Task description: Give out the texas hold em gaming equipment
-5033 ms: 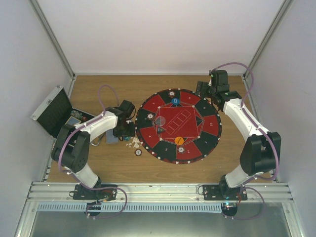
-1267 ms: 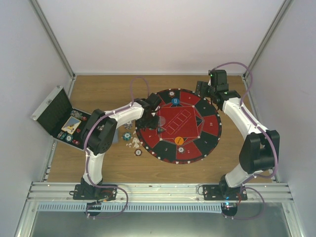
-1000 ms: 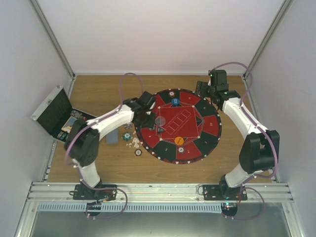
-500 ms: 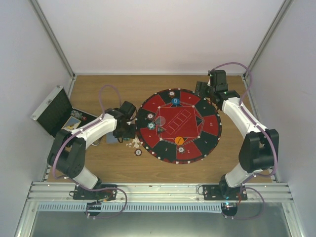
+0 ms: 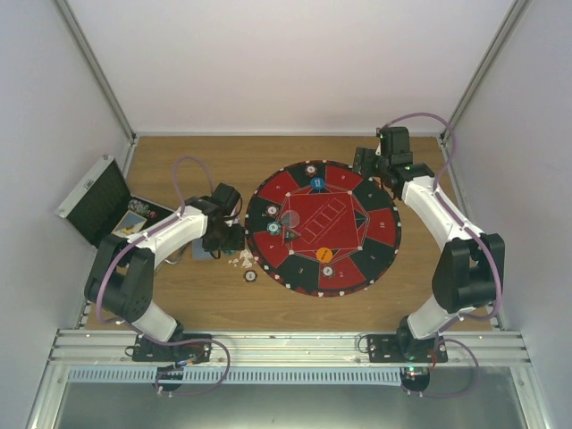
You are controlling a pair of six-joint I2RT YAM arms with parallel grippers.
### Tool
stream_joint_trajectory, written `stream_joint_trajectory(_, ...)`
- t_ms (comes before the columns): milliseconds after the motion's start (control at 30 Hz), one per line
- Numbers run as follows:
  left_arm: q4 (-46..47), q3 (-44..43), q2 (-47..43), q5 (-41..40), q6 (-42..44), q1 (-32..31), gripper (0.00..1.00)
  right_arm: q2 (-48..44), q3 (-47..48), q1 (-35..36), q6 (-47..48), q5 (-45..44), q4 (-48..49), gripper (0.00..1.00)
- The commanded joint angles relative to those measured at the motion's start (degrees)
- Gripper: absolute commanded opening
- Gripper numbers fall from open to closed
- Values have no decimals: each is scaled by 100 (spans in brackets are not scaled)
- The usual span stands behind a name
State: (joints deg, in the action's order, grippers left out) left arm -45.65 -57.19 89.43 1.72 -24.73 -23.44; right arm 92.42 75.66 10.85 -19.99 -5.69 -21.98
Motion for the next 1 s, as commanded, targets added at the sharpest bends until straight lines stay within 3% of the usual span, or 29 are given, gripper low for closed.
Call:
stream_joint_trajectory(0, 169, 39, 22, 95, -212, 55, 71, 52, 177, -55, -5, -72, 35, 94)
stream_joint_trajectory(400, 243, 105, 192, -50, -667, 103, 72, 56, 173, -53, -13, -66, 23, 94)
stream_joint_trajectory(967, 399, 50, 499, -8, -672, 151, 71, 79, 177, -50, -9, -72, 35, 94)
